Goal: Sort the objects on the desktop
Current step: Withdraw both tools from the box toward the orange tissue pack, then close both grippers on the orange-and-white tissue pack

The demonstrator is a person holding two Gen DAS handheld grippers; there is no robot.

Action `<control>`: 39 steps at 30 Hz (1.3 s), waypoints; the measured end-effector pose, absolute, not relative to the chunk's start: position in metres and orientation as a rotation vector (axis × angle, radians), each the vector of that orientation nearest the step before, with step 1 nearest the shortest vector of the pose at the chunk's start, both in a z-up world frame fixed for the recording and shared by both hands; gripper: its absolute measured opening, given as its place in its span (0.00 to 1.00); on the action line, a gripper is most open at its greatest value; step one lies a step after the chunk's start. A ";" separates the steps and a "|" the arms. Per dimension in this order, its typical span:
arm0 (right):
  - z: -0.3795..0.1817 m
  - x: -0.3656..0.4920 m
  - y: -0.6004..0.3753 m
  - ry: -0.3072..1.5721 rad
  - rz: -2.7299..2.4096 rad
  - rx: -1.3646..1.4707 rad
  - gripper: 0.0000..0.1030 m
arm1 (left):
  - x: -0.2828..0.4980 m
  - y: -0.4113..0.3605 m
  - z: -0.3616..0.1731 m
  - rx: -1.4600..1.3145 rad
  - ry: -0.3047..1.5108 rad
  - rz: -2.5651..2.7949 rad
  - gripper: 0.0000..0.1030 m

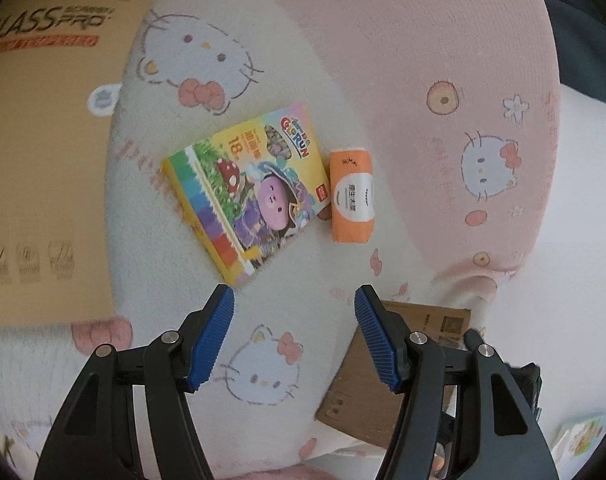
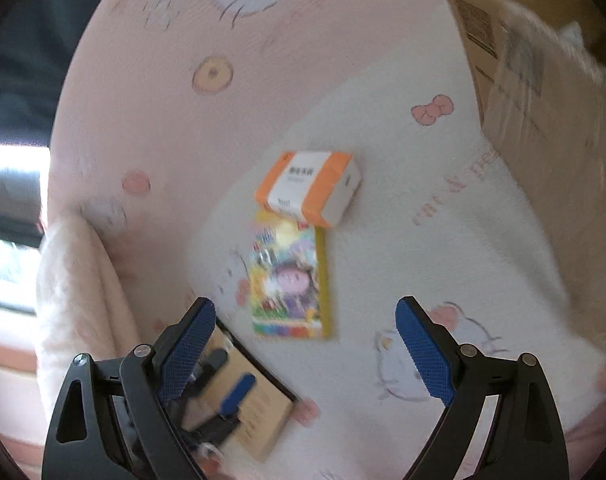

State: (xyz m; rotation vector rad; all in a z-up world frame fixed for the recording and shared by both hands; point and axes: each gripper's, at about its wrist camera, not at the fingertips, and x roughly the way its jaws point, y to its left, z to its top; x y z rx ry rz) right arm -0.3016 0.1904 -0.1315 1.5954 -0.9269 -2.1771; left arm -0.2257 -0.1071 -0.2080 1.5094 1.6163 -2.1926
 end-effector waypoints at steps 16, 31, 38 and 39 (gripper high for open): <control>-0.214 -0.343 0.197 -1.417 -2.081 1.334 0.89 | -0.325 -0.100 -0.257 1.466 1.827 -2.240 0.65; -0.291 -0.393 0.178 -1.695 -1.955 1.361 0.89 | -0.395 -0.109 -0.297 1.495 1.851 -2.199 0.65; -0.307 -0.403 0.177 -1.830 -1.899 1.285 0.75 | -0.419 -0.102 -0.300 1.517 1.879 -2.204 0.65; -0.307 -0.405 0.177 -1.825 -1.905 1.293 0.69 | -0.421 -0.100 -0.299 1.528 1.853 -2.216 0.65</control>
